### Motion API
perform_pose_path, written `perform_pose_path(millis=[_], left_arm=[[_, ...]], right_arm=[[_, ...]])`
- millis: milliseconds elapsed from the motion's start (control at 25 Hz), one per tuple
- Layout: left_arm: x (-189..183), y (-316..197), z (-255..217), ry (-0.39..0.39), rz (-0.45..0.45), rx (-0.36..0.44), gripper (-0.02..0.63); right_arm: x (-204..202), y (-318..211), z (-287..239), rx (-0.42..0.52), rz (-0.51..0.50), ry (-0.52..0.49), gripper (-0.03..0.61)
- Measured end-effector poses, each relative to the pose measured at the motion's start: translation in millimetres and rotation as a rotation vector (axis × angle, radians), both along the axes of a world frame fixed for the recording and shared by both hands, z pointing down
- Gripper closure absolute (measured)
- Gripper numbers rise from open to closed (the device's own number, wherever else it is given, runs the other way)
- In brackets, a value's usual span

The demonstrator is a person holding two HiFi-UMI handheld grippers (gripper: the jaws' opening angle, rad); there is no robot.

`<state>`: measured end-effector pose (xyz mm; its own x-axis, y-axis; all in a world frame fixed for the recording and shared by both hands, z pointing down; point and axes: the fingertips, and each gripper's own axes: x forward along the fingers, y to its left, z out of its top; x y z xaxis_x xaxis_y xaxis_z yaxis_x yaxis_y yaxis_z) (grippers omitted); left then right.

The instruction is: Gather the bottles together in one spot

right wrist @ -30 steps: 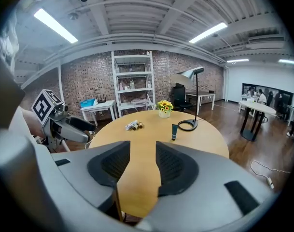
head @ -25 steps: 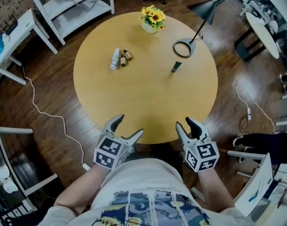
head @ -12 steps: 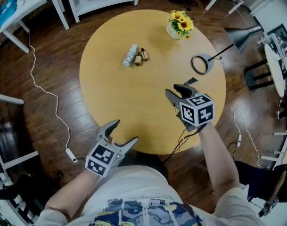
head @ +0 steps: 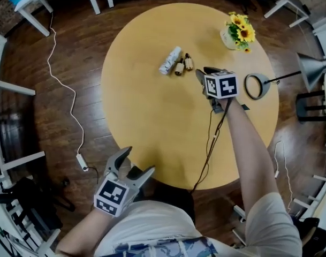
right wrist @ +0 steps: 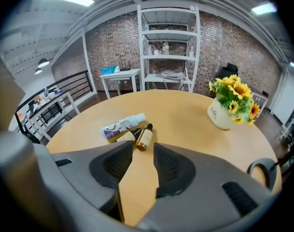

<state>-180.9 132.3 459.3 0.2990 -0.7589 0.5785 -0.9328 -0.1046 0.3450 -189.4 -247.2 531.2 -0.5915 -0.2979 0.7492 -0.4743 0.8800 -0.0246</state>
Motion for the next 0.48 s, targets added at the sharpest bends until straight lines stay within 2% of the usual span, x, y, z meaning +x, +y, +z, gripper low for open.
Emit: perform_pose_path(millis=[160,360,480], left_arm=[[-2.4,0.7,11.7,-0.002,0.026,-0.025,0.264],[-5.6,4.8,16.5,-0.003,0.062,-0.04,0.264],[-10.1,7.9,19.2,-0.011,0.081,-0.046,0.264]], right_arm=[[-7.2,-20.1,21.9,-0.03,0.026,0.002,0.414],[-27.5,-34.6,29.7,-0.176,0.091,-0.077,0.416],[-40.4,-40.1,37.6,-0.228,0.045,-0.017,0.417]])
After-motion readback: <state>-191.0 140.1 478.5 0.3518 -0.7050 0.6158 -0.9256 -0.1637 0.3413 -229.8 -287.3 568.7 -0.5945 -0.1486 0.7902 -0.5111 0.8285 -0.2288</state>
